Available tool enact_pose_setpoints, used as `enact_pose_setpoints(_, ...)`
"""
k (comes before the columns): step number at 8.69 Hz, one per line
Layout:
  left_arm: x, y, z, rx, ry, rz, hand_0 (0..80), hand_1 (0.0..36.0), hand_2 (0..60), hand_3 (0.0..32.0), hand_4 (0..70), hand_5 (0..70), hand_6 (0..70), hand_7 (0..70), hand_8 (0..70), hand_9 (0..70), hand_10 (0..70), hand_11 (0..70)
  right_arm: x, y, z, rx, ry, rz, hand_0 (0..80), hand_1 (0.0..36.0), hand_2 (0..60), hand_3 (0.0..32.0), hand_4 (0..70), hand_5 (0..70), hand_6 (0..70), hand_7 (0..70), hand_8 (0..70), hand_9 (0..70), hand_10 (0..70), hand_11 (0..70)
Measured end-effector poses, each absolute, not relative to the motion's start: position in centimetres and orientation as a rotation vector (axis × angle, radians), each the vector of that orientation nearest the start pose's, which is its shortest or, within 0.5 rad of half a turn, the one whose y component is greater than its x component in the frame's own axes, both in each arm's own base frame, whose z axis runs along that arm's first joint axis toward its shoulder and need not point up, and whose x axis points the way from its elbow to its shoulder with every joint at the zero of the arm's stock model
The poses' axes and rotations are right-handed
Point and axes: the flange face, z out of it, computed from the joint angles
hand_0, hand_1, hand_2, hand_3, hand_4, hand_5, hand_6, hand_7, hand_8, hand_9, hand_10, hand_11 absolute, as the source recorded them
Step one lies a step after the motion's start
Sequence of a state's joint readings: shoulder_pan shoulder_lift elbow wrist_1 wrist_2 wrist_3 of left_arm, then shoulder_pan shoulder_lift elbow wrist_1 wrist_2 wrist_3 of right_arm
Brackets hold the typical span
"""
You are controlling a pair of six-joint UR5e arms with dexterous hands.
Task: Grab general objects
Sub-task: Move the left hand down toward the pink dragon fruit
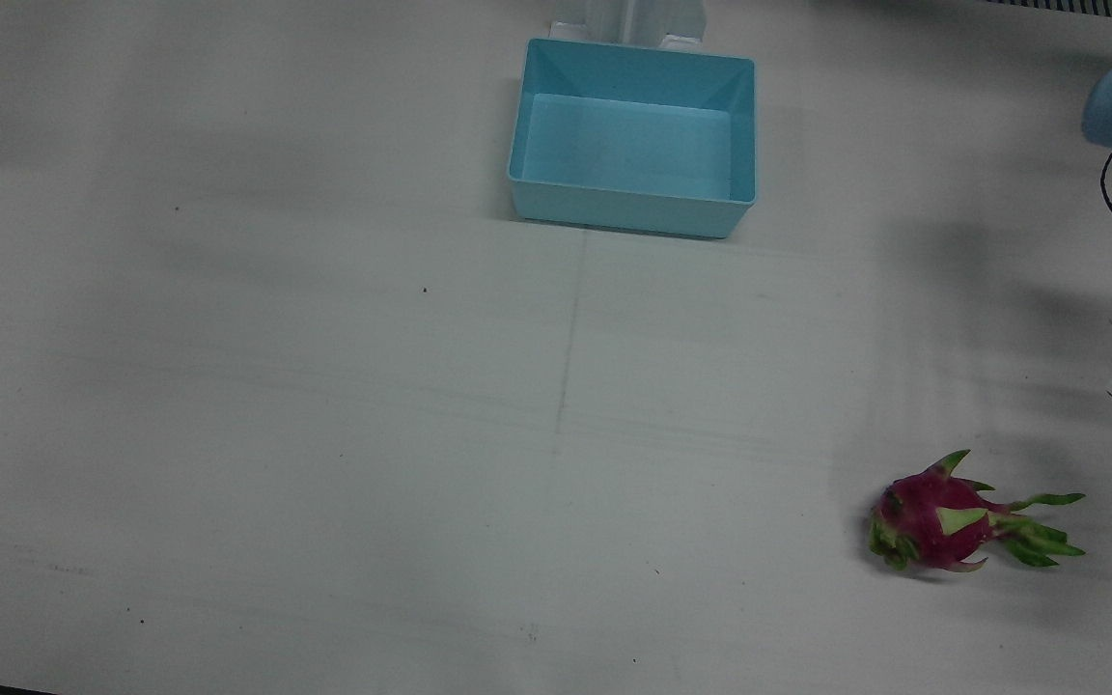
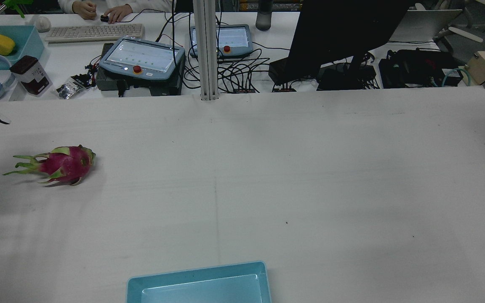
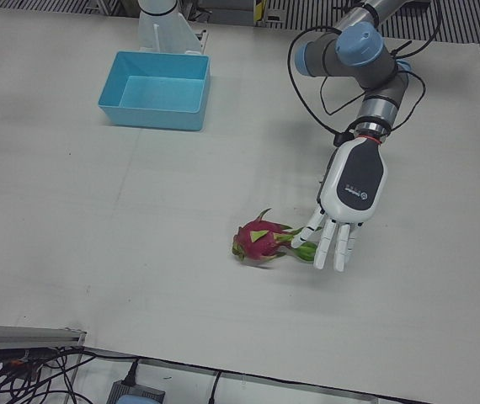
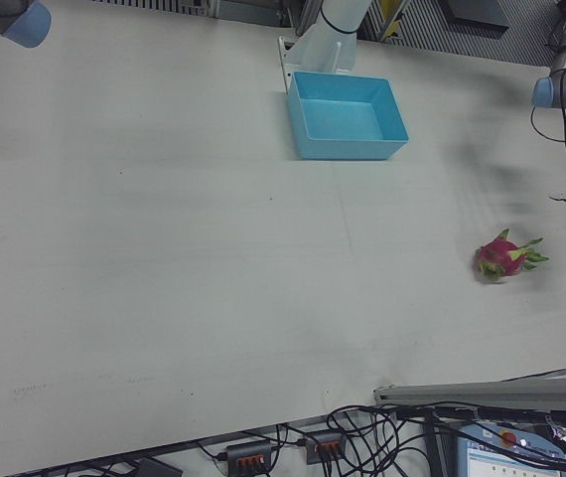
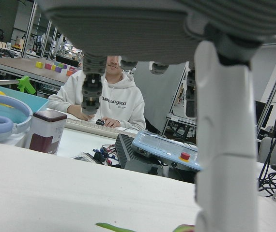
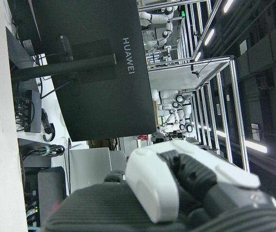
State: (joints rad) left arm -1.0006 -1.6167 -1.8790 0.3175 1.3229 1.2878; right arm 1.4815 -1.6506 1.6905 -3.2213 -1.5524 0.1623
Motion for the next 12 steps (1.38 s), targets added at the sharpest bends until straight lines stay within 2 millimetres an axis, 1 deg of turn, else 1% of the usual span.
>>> enact_pose_setpoints(1,14.2,-49.8,53.9,0.780,1.552,-1.174,55.5,20.6,0.0,28.6,0.0,0.0,0.0,0.0,0.0,0.0,0.0,0.0,9.4,-46.4,67.4,0.247,2.118,-2.217,0.0,0.0,0.0,0.0,0.0,0.0,0.0,0.0,0.0,0.0,0.0,0.0)
enact_pose_setpoints(2,14.8,-50.1,53.3,0.771,1.558,-1.177,56.2,21.5,0.0,28.0,0.0,0.0,0.0,0.0,0.0,0.0,0.0,0.0,9.4,-46.4,67.4,0.247,2.118,-2.217,0.0,0.0,0.0,0.0,0.0,0.0,0.0,0.0,0.0,0.0,0.0,0.0)
enact_pose_setpoints(3,15.1,-50.1,53.1,0.774,1.552,-1.188,56.9,22.0,0.0,28.2,0.0,0.0,0.0,0.0,0.0,0.0,0.0,0.0,9.4,-46.4,67.4,0.247,2.118,-2.217,0.0,0.0,0.0,0.0,0.0,0.0,0.0,0.0,0.0,0.0,0.0,0.0)
enact_pose_setpoints(4,16.2,-49.8,53.1,0.781,1.541,-1.202,57.7,22.9,0.0,29.4,0.0,0.0,0.0,0.0,0.0,0.0,0.0,0.0,9.4,-46.4,67.4,0.247,2.118,-2.217,0.0,0.0,0.0,0.0,0.0,0.0,0.0,0.0,0.0,0.0,0.0,0.0)
enact_pose_setpoints(5,17.5,-49.3,53.0,0.788,1.533,-1.213,56.0,21.5,0.0,28.8,0.0,0.0,0.0,0.0,0.0,0.0,0.0,0.0,9.4,-46.4,67.4,0.247,2.118,-2.217,0.0,0.0,0.0,0.0,0.0,0.0,0.0,0.0,0.0,0.0,0.0,0.0)
enact_pose_setpoints(6,18.4,-49.1,52.5,0.796,1.539,-1.218,54.9,20.9,0.0,27.4,0.0,0.0,0.0,0.0,0.0,0.0,0.0,0.0,9.4,-46.4,67.4,0.247,2.118,-2.217,0.0,0.0,0.0,0.0,0.0,0.0,0.0,0.0,0.0,0.0,0.0,0.0)
enact_pose_setpoints(7,18.9,-49.0,52.0,0.805,1.537,-1.222,53.6,19.6,0.0,26.4,0.0,0.0,0.0,0.0,0.0,0.0,0.0,0.0,9.4,-46.4,67.4,0.247,2.119,-2.216,0.0,0.0,0.0,0.0,0.0,0.0,0.0,0.0,0.0,0.0,0.0,0.0)
enact_pose_setpoints(8,19.6,-48.9,51.2,0.806,1.509,-1.222,54.6,20.4,0.0,25.4,0.0,0.0,0.0,0.0,0.0,0.0,0.0,0.0,9.4,-46.4,67.4,0.247,2.119,-2.216,0.0,0.0,0.0,0.0,0.0,0.0,0.0,0.0,0.0,0.0,0.0,0.0)
enact_pose_setpoints(9,20.9,-48.9,49.8,0.797,1.473,-1.217,55.7,21.4,0.0,25.4,0.0,0.0,0.0,0.0,0.0,0.0,0.0,0.0,9.4,-46.4,67.4,0.247,2.118,-2.216,0.0,0.0,0.0,0.0,0.0,0.0,0.0,0.0,0.0,0.0,0.0,0.0)
enact_pose_setpoints(10,22.4,-49.0,48.3,0.785,1.450,-1.209,55.7,21.2,0.0,28.0,0.0,0.0,0.0,0.0,0.0,0.0,0.0,0.0,9.4,-46.4,67.4,0.247,2.118,-2.216,0.0,0.0,0.0,0.0,0.0,0.0,0.0,0.0,0.0,0.0,0.0,0.0)
enact_pose_setpoints(11,23.4,-49.1,47.3,0.779,1.434,-1.205,55.0,20.5,0.0,29.0,0.0,0.0,0.0,0.0,0.0,0.0,0.0,0.0,9.4,-46.4,67.4,0.247,2.118,-2.217,0.0,0.0,0.0,0.0,0.0,0.0,0.0,0.0,0.0,0.0,0.0,0.0)
enact_pose_setpoints(12,23.8,-49.2,47.0,0.785,1.420,-1.210,54.1,19.8,0.0,28.2,0.0,0.0,0.0,0.0,0.0,0.0,0.0,0.0,9.4,-46.4,67.4,0.247,2.118,-2.217,0.0,0.0,0.0,0.0,0.0,0.0,0.0,0.0,0.0,0.0,0.0,0.0)
